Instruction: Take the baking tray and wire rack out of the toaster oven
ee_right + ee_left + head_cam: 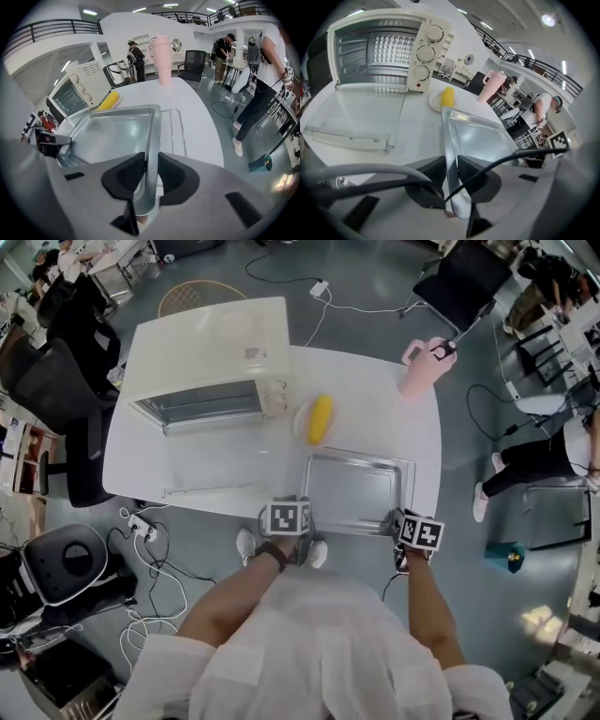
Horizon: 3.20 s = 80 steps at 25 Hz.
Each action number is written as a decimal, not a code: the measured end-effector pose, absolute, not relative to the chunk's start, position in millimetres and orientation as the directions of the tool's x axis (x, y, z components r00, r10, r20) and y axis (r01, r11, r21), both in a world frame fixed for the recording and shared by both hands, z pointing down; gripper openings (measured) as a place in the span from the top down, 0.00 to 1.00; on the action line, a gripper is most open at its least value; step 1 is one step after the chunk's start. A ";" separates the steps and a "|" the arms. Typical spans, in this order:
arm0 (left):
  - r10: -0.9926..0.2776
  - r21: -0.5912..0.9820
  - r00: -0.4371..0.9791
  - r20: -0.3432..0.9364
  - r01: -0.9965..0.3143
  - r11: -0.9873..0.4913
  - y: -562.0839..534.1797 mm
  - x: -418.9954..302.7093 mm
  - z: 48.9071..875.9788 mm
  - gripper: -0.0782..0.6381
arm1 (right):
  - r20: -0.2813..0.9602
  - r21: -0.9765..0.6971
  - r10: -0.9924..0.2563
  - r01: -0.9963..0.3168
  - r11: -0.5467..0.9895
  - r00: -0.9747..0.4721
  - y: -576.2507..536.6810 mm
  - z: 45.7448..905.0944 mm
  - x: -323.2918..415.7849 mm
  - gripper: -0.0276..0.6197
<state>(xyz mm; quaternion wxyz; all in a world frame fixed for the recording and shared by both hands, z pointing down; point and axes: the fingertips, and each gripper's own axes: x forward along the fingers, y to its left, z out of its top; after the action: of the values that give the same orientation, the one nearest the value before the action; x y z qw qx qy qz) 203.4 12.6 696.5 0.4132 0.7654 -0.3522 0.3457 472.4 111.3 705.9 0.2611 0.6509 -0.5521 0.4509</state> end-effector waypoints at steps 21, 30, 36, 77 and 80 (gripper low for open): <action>-0.265 0.217 0.369 0.891 -0.858 -0.465 -2.5 215.7 750.5 0.78 | 0.899 -0.152 -0.436 -0.958 -0.242 -0.032 111.2 750.2 492.8 0.82; -0.270 0.212 0.363 0.892 -0.862 -0.460 -5.0 216.1 756.1 0.78 | 0.907 -0.143 -0.419 -0.963 -0.229 -0.035 113.1 753.4 490.7 0.82; -0.271 0.211 0.374 0.887 -0.850 -0.483 -3.6 221.0 753.8 0.72 | 0.917 -0.122 -0.397 -0.977 -0.174 -0.044 111.1 755.2 484.7 0.79; -0.754 0.280 0.649 -0.101 -0.709 -0.647 -68.9 136.6 369.6 0.85 | 0.122 -0.128 -0.969 -0.971 0.200 -0.215 11.0 428.8 428.4 0.95; -0.755 0.256 0.641 -0.136 -0.713 -0.652 -65.2 129.8 353.3 0.85 | 0.080 -0.110 -0.970 -0.969 0.220 -0.230 13.4 411.9 427.3 0.95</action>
<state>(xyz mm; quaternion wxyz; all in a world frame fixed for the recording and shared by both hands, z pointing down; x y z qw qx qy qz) 129.8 -65.2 353.3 0.0894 0.9015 -0.4072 -0.1160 427.3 13.4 411.9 -0.0031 0.6206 -0.7812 0.0681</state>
